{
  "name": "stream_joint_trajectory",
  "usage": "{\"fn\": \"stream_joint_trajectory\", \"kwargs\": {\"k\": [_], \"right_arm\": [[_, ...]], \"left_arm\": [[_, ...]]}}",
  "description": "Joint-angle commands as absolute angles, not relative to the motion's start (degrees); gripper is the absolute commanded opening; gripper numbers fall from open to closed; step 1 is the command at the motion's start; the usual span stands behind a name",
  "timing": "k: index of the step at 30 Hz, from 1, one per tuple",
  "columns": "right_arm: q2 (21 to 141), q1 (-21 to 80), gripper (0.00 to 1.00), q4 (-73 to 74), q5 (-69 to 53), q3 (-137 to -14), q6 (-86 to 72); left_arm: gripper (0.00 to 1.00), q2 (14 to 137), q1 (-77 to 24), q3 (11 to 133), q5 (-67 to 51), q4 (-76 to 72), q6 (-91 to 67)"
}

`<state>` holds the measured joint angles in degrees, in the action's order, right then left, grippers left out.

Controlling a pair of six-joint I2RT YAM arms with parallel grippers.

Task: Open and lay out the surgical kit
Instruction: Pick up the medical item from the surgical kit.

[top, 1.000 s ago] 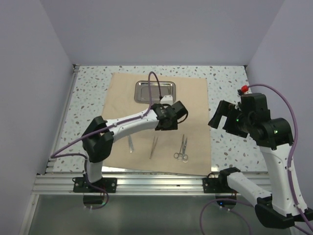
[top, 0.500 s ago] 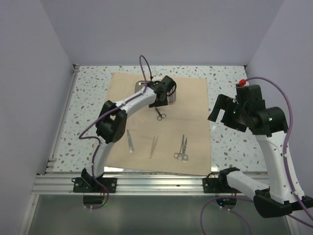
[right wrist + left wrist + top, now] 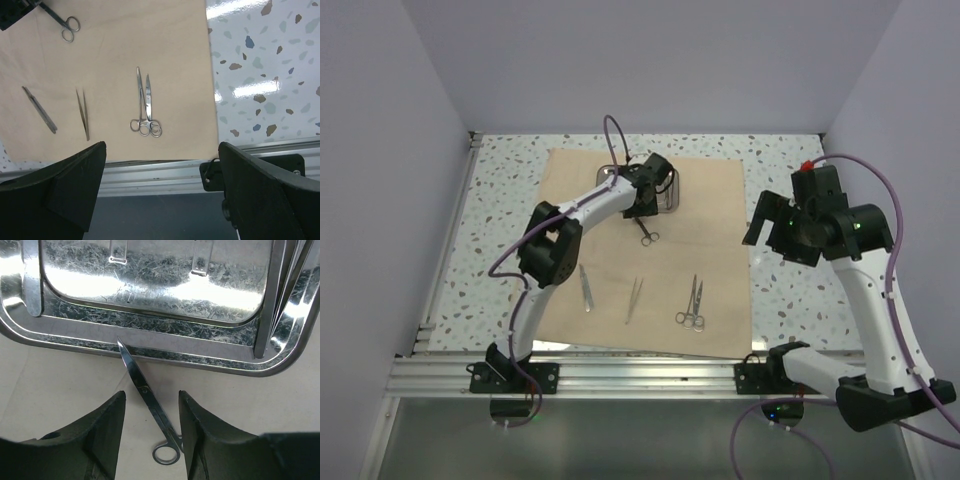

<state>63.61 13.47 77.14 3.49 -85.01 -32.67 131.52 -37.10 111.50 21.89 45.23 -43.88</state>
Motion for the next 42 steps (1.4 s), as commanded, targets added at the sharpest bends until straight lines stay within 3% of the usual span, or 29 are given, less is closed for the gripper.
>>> {"fn": "stream_joint_trajectory", "kwargs": {"k": [1, 15, 18, 20, 32, 42], "right_arm": [[63.98, 13.36, 0.99, 79.28, 4.22, -84.55, -33.49], [63.55, 13.36, 0.98, 79.98, 5.36, -83.76, -32.96], [63.37, 13.45, 0.98, 80.24, 5.27, -83.58, -32.87], [63.19, 13.36, 0.98, 80.24, 4.92, -83.50, -32.78], [62.31, 13.36, 0.98, 79.72, 4.39, -84.54, -31.12], [61.70, 13.45, 0.98, 81.12, 5.62, -86.93, -30.67]], "left_arm": [[0.49, 132.54, -36.83, 111.10, 21.00, 42.63, -42.89], [0.31, 133.60, -36.83, 108.20, 20.22, 41.57, -43.24], [0.08, 133.33, -36.74, 106.96, 19.78, 41.13, -43.33], [0.00, 132.89, -36.74, 106.79, 19.78, 41.39, -43.33], [0.00, 122.36, -37.26, 109.16, 20.04, 43.33, -43.50], [0.00, 114.44, -52.79, 101.01, 21.71, 46.41, -52.81]]}}
